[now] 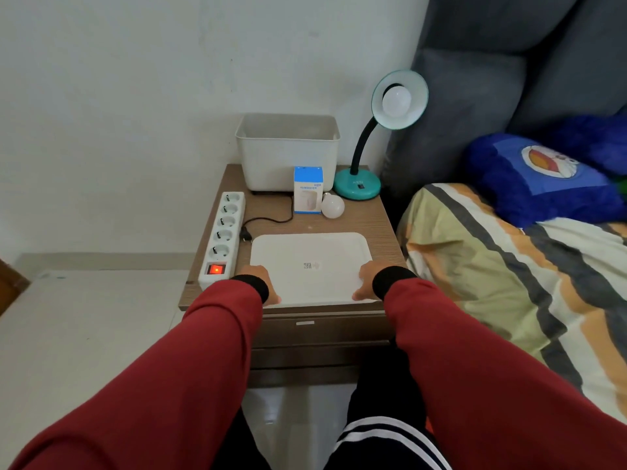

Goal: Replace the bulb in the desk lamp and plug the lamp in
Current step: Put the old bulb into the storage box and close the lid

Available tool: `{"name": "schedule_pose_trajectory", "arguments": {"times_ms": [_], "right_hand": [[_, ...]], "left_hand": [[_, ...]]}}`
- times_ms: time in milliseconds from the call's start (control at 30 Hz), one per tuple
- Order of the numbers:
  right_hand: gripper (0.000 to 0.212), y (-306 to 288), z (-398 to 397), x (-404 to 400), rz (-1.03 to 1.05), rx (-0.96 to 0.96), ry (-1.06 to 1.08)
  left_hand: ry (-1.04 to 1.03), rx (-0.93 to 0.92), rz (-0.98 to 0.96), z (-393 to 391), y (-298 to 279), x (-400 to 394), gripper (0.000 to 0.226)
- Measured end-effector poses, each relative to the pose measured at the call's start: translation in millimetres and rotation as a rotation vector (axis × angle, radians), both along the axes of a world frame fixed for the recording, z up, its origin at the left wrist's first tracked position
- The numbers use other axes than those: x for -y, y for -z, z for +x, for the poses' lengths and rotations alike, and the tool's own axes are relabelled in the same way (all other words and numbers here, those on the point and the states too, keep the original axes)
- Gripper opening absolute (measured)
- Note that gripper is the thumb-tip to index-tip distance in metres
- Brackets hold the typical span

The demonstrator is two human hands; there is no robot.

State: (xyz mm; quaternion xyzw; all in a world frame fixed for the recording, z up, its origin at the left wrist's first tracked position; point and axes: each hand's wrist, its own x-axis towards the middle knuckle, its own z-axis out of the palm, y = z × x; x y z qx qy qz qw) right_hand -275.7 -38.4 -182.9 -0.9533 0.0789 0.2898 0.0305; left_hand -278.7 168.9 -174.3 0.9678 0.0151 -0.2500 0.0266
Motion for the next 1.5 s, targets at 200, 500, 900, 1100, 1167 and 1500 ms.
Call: {"name": "schedule_pose_trajectory", "arguments": {"times_ms": [200,500,900,1100,1167,1500], "right_hand": [[0.051,-19,26,-7,0.012,0.072,0.022],[0.056,-42,103,-5,0.079,0.264,0.012],[0.094,-10,179,-10,0.657,0.474,0.371],[0.088,21,189,-18,0.701,0.507,0.451],[0.079,23,190,-18,0.668,0.493,0.449],[0.060,-18,170,-10,0.660,0.618,0.497]], "left_hand": [[0.066,0.049,0.059,26,-14,3,0.048],[0.113,0.175,0.121,112,-52,11,0.033],[0.028,0.182,0.090,215,-49,0,0.037],[0.026,0.158,0.105,232,-37,-5,0.036],[0.010,0.146,0.088,234,-33,-6,0.038],[0.042,0.152,0.083,228,-60,-1,0.043]]}}
